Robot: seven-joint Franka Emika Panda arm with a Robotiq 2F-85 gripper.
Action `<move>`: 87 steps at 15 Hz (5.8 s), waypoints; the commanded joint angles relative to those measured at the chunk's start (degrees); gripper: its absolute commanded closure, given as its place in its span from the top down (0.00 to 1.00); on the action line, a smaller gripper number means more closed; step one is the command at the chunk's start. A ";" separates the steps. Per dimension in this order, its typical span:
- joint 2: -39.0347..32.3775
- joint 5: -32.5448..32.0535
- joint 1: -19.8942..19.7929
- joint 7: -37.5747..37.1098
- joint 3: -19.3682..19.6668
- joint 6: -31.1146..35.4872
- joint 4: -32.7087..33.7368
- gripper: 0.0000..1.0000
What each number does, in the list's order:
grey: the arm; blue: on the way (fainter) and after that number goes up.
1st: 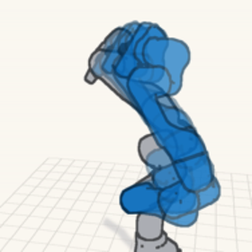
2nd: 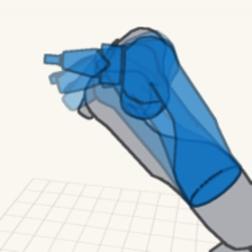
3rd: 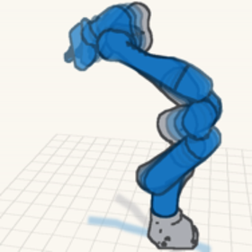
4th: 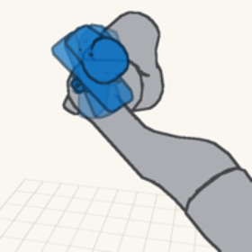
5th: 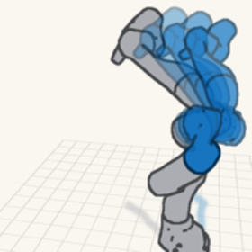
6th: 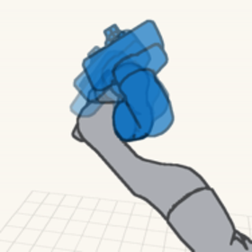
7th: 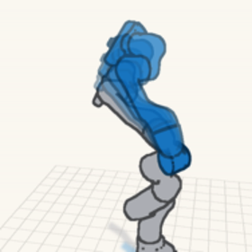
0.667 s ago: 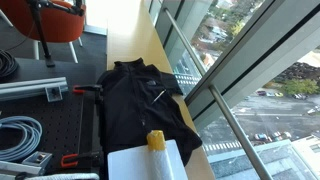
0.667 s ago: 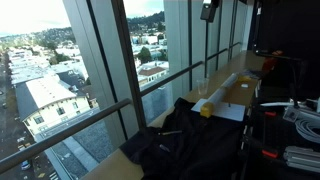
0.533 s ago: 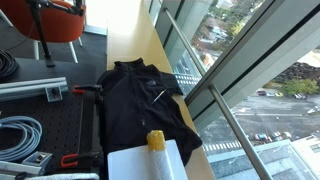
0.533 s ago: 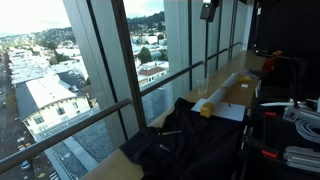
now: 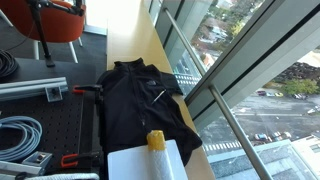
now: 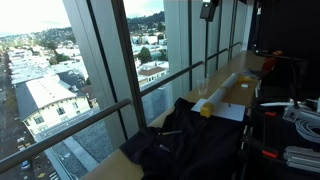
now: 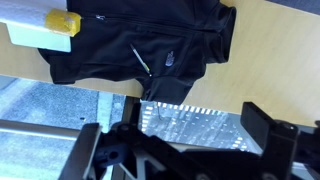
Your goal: Zip up the jersey
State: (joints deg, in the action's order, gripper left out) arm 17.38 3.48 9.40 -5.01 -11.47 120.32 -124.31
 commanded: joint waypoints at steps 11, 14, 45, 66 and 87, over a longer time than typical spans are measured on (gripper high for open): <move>-0.19 -0.52 0.49 0.78 -0.08 1.23 -1.11 1.00; -0.16 -0.72 0.36 2.85 0.47 3.26 -3.75 1.00; -47.15 -17.40 -2.77 7.37 11.75 39.06 -3.14 1.00; -57.80 -17.29 -1.00 7.57 15.07 37.95 4.86 0.94; -58.05 -17.52 -1.02 8.29 14.99 37.66 5.77 0.02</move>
State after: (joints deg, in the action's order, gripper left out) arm -41.13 -12.89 7.71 2.81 2.93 158.70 -119.13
